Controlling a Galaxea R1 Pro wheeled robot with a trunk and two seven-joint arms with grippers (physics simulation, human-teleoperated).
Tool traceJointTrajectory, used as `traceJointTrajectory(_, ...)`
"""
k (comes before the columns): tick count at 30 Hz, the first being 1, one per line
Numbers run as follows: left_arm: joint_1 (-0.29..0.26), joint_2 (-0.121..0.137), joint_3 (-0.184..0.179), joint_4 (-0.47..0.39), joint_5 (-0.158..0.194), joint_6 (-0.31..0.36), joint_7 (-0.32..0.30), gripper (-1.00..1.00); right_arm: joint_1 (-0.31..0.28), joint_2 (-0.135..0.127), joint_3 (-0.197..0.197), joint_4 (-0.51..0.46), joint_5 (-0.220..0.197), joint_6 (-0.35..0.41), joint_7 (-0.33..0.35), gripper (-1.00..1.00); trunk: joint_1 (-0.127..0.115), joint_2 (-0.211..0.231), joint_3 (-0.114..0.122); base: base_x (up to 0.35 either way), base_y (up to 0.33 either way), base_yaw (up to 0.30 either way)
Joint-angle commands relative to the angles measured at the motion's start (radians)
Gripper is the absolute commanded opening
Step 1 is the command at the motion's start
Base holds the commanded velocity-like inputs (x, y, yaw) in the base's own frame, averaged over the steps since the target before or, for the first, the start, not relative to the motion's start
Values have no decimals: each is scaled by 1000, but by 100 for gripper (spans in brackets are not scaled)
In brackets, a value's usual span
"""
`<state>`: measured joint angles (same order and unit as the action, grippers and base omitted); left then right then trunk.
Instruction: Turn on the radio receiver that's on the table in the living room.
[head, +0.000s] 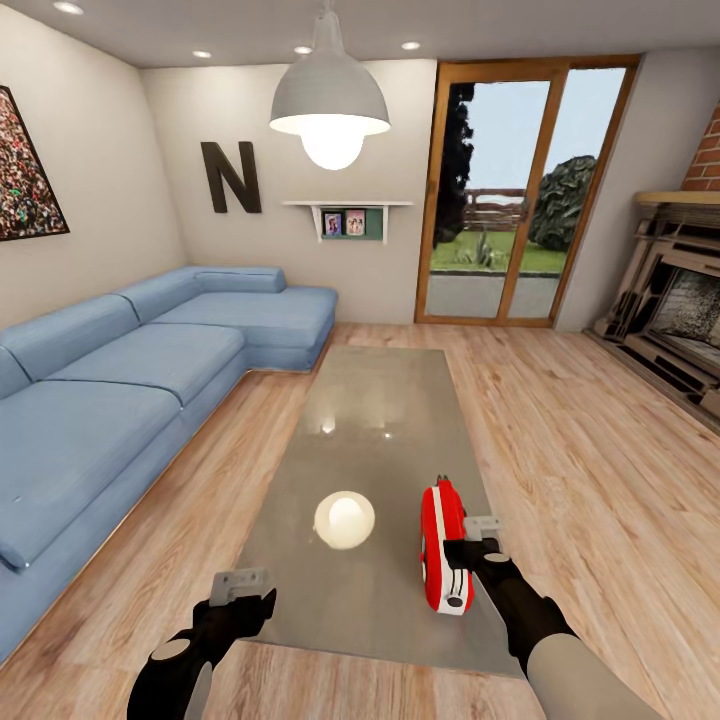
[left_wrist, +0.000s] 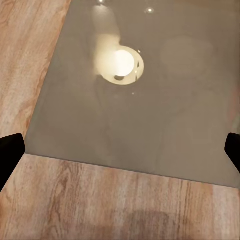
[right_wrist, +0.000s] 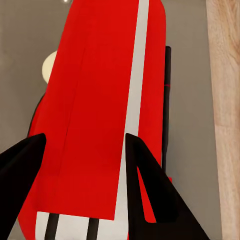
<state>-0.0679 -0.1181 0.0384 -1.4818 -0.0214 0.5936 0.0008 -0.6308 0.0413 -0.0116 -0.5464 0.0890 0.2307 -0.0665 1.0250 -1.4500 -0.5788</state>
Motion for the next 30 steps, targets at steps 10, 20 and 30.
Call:
traceJointTrajectory(10, 0, 0, 0, 0, 0, 0, 0, 100, 0, 0, 1, 0, -2, -1, 0, -100, 0, 0, 0, 0, 0, 0)
traceJointTrajectory(20, 0, 0, 0, 0, 0, 0, 0, 100, 0, 0, 3, -2, 8, 0, -28, -100, 0, 0, 0, 0, 0, 0)
traceJointTrajectory(30, 0, 1, 0, 0, 0, 0, 0, 100, 0, 0, 2, -93, 6, -12, -77, -100, 0, 0, 0, 0, 0, 0)
